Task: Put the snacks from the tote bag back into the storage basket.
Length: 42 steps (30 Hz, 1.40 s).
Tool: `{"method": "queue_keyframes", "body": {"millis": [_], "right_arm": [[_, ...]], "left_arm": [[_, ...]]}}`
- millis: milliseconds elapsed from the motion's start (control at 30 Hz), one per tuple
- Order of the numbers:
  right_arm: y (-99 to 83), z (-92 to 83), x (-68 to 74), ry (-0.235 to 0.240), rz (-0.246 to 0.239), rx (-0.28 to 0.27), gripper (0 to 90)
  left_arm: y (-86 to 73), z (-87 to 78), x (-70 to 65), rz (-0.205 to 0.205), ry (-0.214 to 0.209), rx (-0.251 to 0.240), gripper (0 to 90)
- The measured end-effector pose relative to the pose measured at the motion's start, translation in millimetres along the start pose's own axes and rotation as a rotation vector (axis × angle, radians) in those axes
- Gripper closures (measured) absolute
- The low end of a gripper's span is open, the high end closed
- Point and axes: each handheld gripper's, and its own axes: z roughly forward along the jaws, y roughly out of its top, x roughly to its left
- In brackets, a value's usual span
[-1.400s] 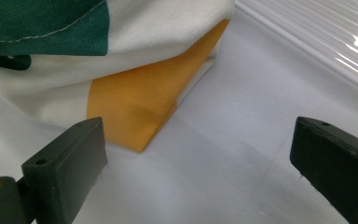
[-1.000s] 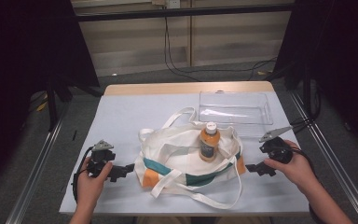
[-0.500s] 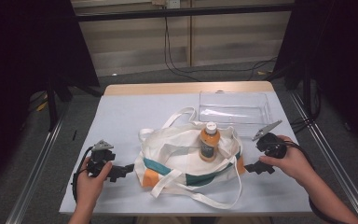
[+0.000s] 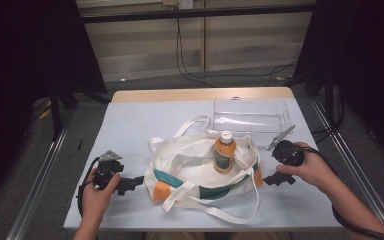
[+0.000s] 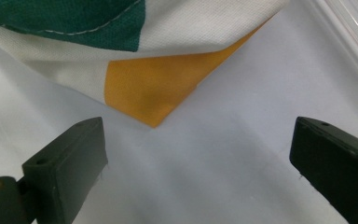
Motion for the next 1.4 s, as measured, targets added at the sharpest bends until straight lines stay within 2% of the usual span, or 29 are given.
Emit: {"method": "queue_keyframes", "body": {"millis": [333,467,700,733,1267,1400], "right_arm": [[7.7,-6.5,0.6,0.005,-0.021,0.036,4.0],[9.1,-6.3,0.6,0.02,-0.027,0.051,4.0],[11.6,-7.8,1.8,0.025,-0.02,0.078,4.0],[12.6,-8.6,0.9,0.026,-0.031,0.074,3.9],[29.1,-26.6,1.6,0.022,-0.026,0.081,3.9],[34.3,-29.2,1.9,0.021,-0.04,0.085,3.9]], "left_arm": [[0.7,1.0,-1.4,0.005,0.001,0.011,4.3],[0.3,1.2,-1.7,0.003,0.0,0.008,4.3],[0.1,1.1,-1.6,-0.001,0.002,-0.007,4.4],[0.0,1.2,-2.0,-0.002,0.001,-0.007,4.4],[1.0,0.7,-2.0,0.004,-0.001,-0.009,4.6],[0.8,1.0,-2.2,0.002,-0.004,-0.008,4.6]]}}
